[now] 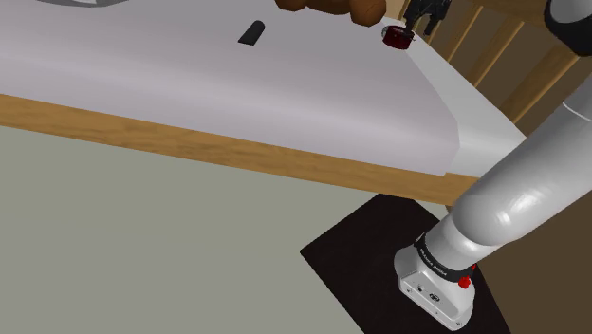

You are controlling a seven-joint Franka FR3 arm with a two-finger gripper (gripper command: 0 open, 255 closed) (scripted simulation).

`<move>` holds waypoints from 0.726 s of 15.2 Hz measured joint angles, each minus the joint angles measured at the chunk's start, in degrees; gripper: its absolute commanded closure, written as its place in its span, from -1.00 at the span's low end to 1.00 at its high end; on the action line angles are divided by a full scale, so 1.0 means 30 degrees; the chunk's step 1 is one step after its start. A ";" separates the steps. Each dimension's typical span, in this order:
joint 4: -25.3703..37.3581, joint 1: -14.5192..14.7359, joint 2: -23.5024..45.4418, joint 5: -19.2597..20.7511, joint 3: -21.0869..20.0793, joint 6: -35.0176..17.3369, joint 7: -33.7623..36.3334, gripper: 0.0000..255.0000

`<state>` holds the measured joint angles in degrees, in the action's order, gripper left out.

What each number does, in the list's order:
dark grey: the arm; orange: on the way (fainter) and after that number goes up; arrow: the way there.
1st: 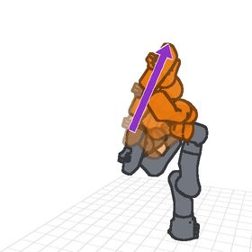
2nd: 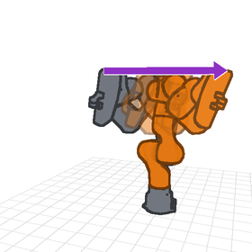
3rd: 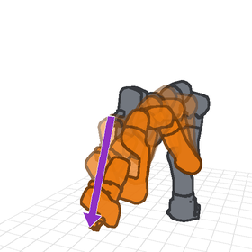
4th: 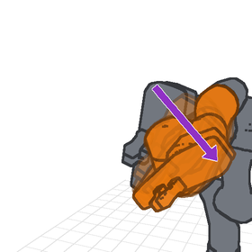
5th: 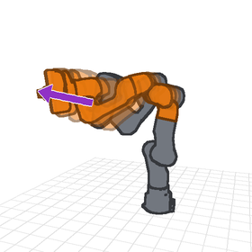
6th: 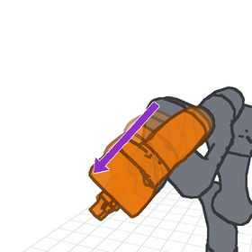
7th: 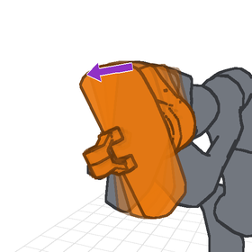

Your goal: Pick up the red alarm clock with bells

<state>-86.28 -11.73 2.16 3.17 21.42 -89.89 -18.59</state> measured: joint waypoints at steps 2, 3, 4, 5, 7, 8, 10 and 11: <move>0.2153 -0.0554 0.1757 -0.0770 0.0396 0.0473 -0.0580 -1.00; 0.3460 -0.0913 0.2743 -0.1214 0.0572 0.0843 -0.0871 -1.00; 0.4377 -0.1288 0.3521 -0.1585 0.0724 0.1020 -0.1170 -1.00; 0.4748 -0.1453 0.3868 -0.1747 0.0777 0.1066 -0.1282 -1.00; 0.4686 -0.1553 0.4059 -0.1840 0.0806 0.0814 -0.1365 -1.00; 0.4236 -0.1501 0.3932 -0.1789 0.0799 0.0487 -0.1331 -1.00; 0.3531 -0.1425 0.3803 -0.1733 0.0779 -0.0101 -0.1268 -1.00; 0.3160 -0.1398 0.3687 -0.1688 0.0780 -0.0361 -0.1263 -1.00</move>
<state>-76.81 -15.93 13.22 -1.90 23.76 -90.97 -22.38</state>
